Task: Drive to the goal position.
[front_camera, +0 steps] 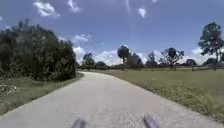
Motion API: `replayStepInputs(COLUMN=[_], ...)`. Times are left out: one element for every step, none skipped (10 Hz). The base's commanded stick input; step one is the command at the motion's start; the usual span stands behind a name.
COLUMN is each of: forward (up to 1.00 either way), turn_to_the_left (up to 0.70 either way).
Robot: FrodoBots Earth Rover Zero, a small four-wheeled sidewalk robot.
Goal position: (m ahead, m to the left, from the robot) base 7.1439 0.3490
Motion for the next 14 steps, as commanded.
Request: replayStepInputs(forward=[0.5, 0.5, 0.5, 0.5, 0.5, 0.5, 0.5, 0.5, 0.5, 0.5, 0.5, 0.5, 0.5, 0.5], turn_to_the_left=[0.0, 0.0, 0.0, 0.0, 0.0, 0.0, 0.0, 0.0, 0.0, 0.0, 0.0, 0.0, 0.0, 0.0])
